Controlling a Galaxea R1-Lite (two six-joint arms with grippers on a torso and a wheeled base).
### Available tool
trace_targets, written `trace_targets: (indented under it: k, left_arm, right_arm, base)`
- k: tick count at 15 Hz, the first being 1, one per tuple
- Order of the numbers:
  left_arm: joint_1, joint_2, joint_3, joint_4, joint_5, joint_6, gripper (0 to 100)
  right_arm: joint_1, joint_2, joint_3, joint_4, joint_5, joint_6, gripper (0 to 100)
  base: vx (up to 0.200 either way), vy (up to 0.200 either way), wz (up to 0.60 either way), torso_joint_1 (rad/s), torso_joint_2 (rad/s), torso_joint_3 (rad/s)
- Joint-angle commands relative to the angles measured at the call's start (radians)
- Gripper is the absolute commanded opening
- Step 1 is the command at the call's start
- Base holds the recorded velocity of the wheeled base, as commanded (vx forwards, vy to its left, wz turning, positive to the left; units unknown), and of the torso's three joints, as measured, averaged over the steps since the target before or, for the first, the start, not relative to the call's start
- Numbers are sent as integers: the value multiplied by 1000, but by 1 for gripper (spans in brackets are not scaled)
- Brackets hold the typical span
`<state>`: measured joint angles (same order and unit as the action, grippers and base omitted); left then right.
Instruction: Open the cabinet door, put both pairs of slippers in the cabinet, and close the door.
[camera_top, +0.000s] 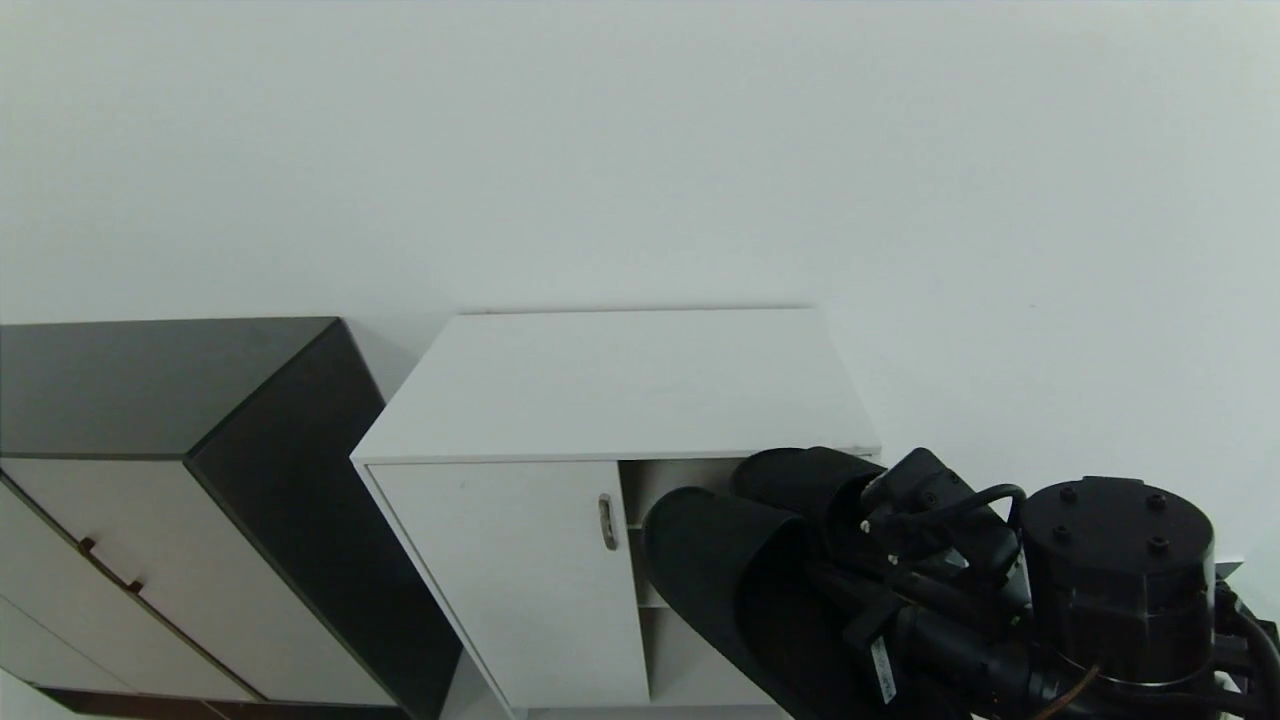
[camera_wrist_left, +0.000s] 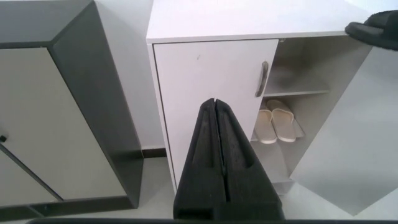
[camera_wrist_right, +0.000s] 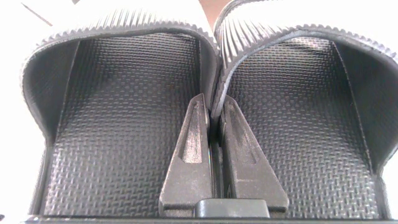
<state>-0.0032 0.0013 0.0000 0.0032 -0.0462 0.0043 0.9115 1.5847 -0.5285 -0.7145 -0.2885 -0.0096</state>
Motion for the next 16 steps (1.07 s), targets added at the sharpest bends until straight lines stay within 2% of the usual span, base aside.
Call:
trace_targets:
  k: [1, 4, 8, 16]
  left_arm:
    - [0, 0, 0, 0, 0, 0, 0]
    - [0, 0, 0, 0, 0, 0, 0]
    - [0, 0, 0, 0, 0, 0, 0]
    - [0, 0, 0, 0, 0, 0, 0]
  right_arm:
    - [0, -5, 5, 0, 0, -1, 0]
    - [17, -8, 18, 0, 2, -1, 0]
    - [29, -11, 25, 0, 0, -3, 0]
    - [30, -6, 32, 0, 2, -7, 0]
  base:
    - [0, 0, 0, 0, 0, 0]
    - [0, 0, 0, -19, 28, 24]
    - [0, 0, 0, -150, 339, 187]
    - [0, 0, 0, -212, 502, 276]
